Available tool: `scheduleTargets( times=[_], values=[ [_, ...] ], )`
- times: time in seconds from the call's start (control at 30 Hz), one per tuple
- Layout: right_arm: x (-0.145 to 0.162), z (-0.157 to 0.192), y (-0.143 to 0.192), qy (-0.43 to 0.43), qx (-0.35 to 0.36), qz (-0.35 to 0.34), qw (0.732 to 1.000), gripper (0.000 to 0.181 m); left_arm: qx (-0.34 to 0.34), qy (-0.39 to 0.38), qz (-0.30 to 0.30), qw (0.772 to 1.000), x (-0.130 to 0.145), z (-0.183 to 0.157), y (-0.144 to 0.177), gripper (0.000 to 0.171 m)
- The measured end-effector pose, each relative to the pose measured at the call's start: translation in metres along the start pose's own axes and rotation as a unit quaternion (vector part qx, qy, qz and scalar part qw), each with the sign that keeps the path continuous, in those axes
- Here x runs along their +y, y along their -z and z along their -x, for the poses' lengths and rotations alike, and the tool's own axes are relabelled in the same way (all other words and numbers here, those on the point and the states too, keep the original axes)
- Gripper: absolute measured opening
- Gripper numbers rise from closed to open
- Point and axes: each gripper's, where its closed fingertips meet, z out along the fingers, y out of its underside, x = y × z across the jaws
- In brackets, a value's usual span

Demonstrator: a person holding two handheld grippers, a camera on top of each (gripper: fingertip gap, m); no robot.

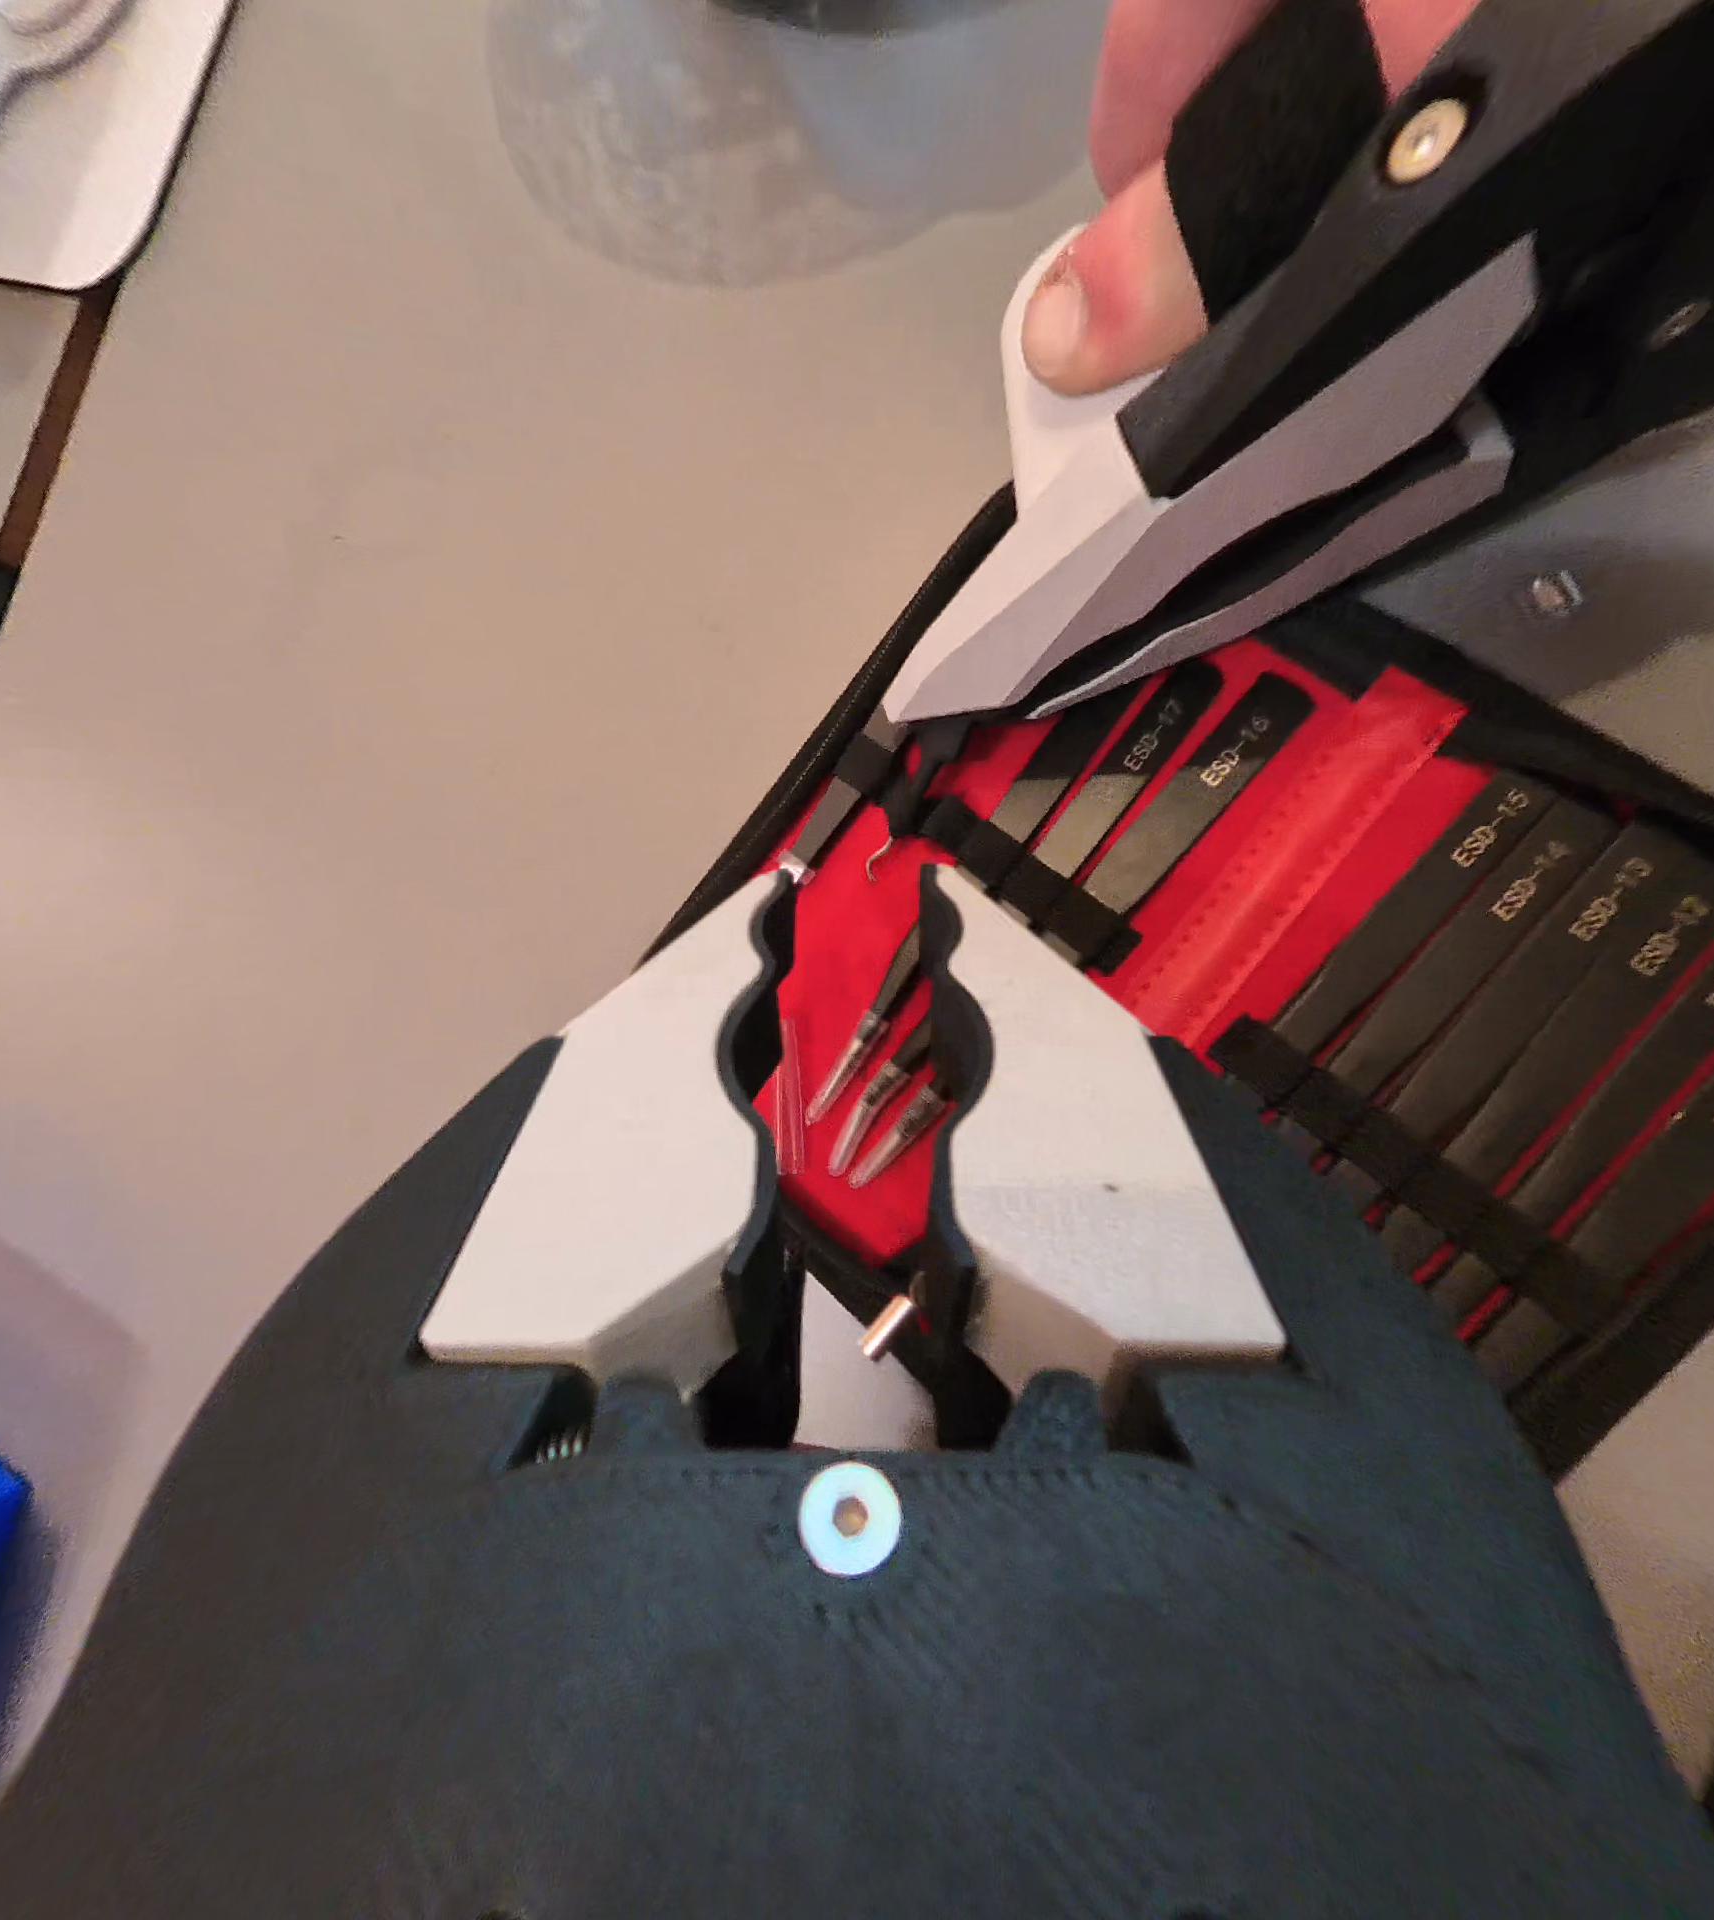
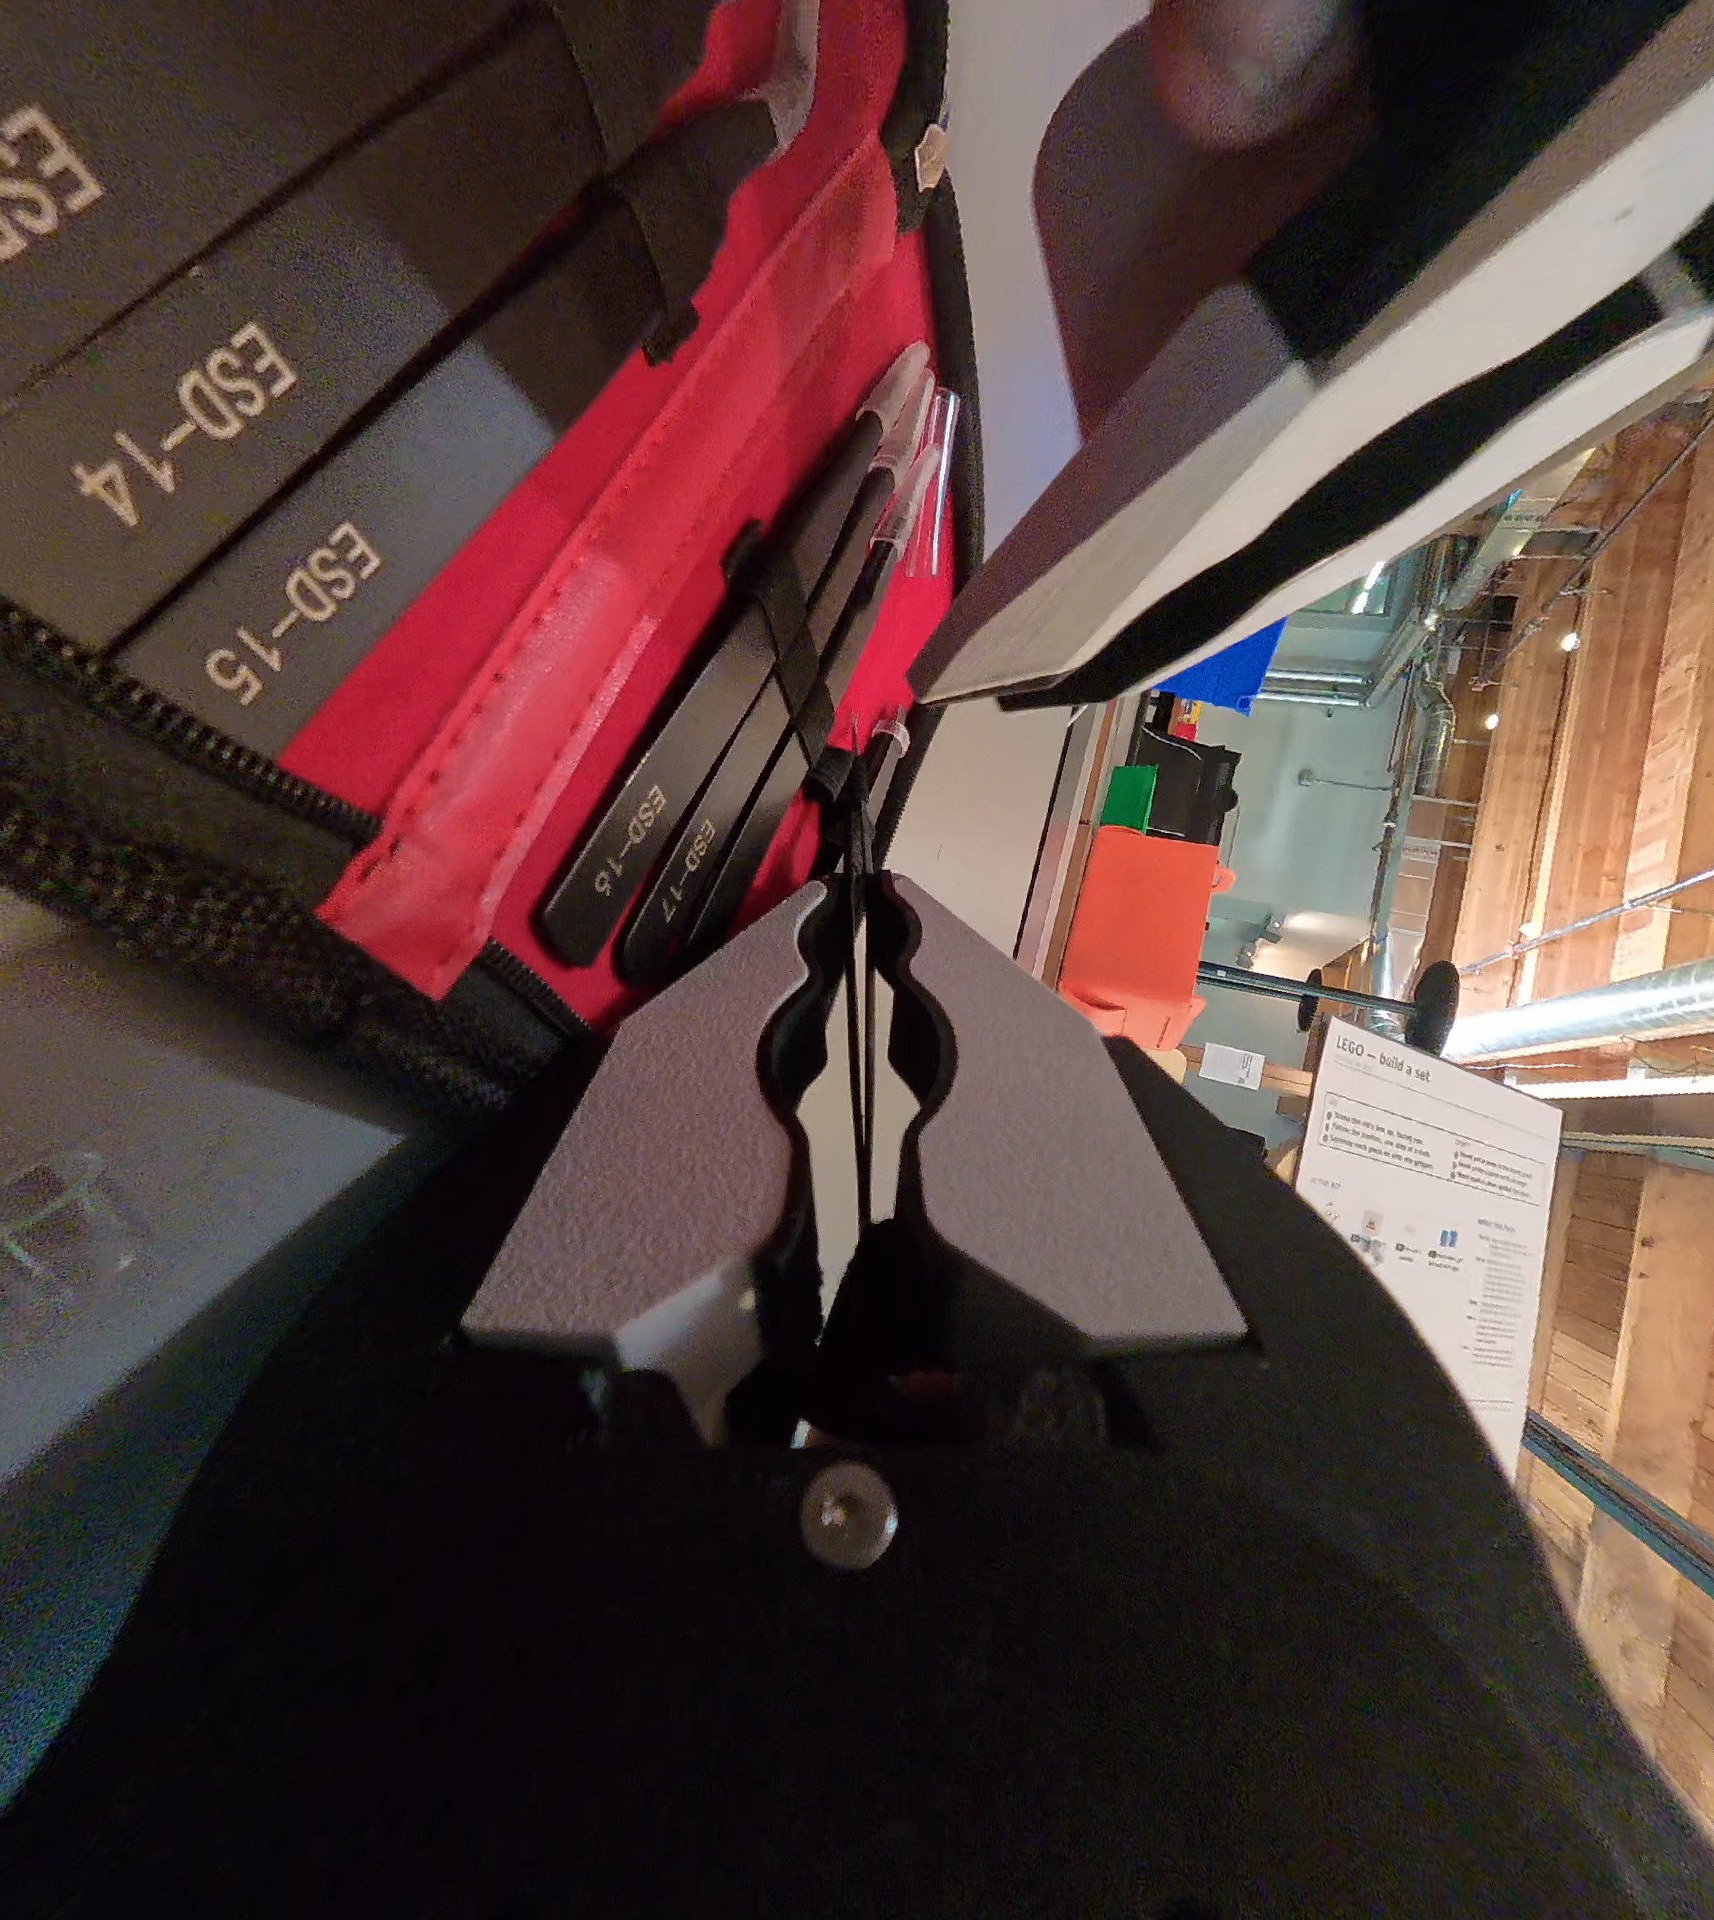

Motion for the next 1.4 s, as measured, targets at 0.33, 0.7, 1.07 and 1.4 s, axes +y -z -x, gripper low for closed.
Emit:
scheduleTargets(
  times=[0.33,0.7,1.07,1.4],
  values=[
    [0.0,-0.001,0.0,-0.02,0.01,-0.006,1.0,0.001,0.065,-0.084,0.043,0.993,0.004,-0.005,-0.019,0.005],
    [0.001,-0.002,0.0,-0.021,0.002,-0.012,1.0,0.003,0.039,-0.16,0.041,0.985,0.003,-0.008,-0.021,0.0],
    [0.014,0.003,0.024,-0.07,-0.102,0.004,0.992,0.01,0.034,-0.166,0.035,0.985,0.004,-0.008,-0.021,0.0],
    [0.024,-0.003,0.03,-0.392,-0.274,-0.035,0.878,0.005,0.026,-0.217,0.058,0.974,0.005,-0.007,-0.02,0.0]
  ],
)
